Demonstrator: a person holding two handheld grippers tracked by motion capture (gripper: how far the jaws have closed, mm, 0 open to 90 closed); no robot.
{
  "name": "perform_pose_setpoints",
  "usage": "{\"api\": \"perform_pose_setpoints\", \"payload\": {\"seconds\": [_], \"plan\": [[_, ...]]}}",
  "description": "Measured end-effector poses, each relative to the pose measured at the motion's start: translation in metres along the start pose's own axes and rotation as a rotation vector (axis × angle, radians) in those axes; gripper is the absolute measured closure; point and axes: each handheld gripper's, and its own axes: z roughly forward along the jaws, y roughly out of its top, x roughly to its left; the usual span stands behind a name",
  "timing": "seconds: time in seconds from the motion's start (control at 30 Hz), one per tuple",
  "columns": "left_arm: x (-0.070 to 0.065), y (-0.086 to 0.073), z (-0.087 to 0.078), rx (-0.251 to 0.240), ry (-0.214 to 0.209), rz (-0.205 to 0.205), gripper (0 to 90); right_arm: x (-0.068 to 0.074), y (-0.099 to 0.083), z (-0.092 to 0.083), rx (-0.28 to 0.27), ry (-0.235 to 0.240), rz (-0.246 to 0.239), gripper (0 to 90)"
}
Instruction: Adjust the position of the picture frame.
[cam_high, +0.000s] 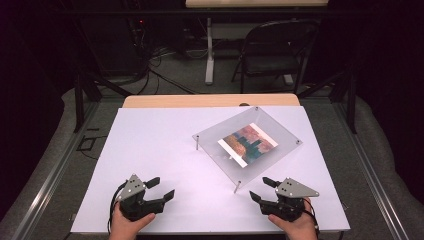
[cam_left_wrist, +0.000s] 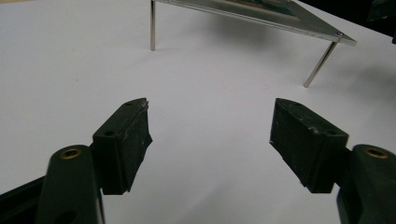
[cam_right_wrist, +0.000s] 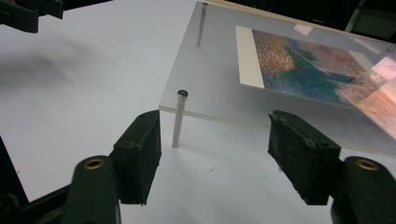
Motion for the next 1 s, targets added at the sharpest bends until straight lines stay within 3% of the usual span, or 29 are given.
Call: {"api": "perform_pose_setpoints", "payload": {"seconds": [0.13,0.23,0.4,0.7,0.9,1.0], "plan": [[0.001,0.0,0.002,0.018,0.017,0.006,34.7,0.002,0.0,-0.002,-0.01,0.014,0.012,44.8],[0.003,0.0,0.004,0.026,0.011,-0.016,36.1,0.001,0.0,-0.003,-0.008,0.018,0.016,48.3],[0.008,-0.001,0.005,0.016,-0.009,-0.08,38.5,0.0,-0.001,-0.004,0.018,0.037,0.04,49.5],[0.011,-0.001,0.005,0.0,-0.003,-0.093,38.9,-0.004,-0.004,-0.004,0.034,0.043,0.075,49.4],[0.017,0.006,0.011,-0.001,-0.056,-0.167,39.3,-0.002,-0.004,-0.001,0.053,0.032,0.073,49.2],[0.019,0.016,0.017,0.009,-0.063,-0.178,40.7,-0.001,-0.004,0.001,0.056,0.036,0.073,49.2]]}}
